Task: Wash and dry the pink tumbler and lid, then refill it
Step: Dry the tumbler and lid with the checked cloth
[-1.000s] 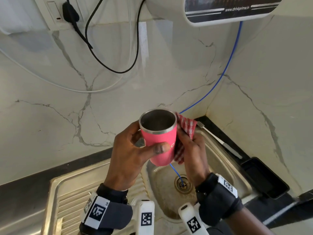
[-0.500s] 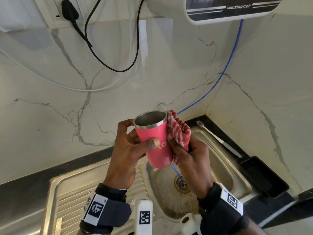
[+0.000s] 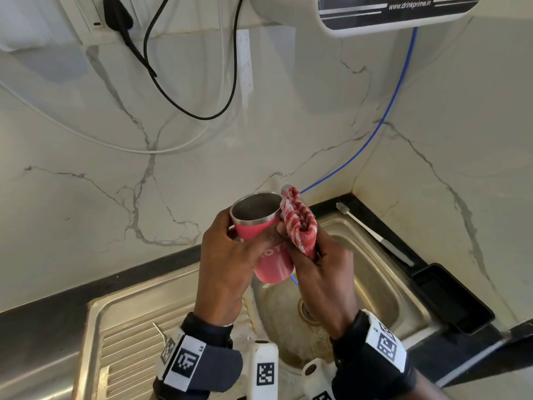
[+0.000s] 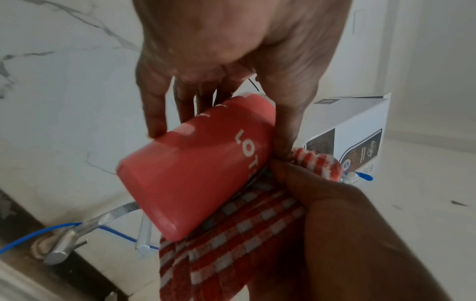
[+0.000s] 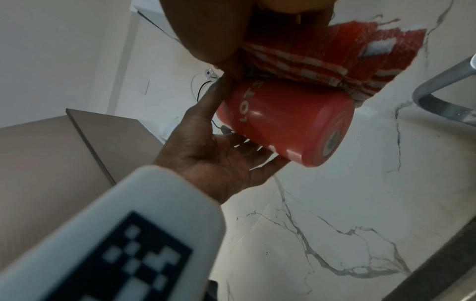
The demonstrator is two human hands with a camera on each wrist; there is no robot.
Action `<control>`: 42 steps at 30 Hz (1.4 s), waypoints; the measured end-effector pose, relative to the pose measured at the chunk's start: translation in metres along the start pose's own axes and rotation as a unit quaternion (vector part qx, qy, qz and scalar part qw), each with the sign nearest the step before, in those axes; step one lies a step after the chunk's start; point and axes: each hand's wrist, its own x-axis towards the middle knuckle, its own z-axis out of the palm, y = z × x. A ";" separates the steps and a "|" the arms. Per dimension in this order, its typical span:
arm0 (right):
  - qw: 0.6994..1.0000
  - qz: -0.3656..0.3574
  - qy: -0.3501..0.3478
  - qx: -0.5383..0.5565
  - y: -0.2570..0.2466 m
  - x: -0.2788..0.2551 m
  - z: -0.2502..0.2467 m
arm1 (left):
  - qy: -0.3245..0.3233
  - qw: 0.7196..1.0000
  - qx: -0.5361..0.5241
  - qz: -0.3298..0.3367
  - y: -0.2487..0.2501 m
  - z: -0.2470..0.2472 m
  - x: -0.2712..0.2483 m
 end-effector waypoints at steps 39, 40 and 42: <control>0.955 0.152 -0.023 0.252 0.006 0.022 -0.020 | -0.059 0.996 0.033 0.063 0.002 0.003 -0.003; 0.956 0.164 -0.023 0.244 0.011 0.018 -0.020 | -0.053 0.995 0.036 0.074 0.004 0.003 -0.001; 0.964 0.177 -0.035 0.193 0.021 0.007 -0.019 | -0.034 0.996 0.031 0.080 0.002 0.002 0.004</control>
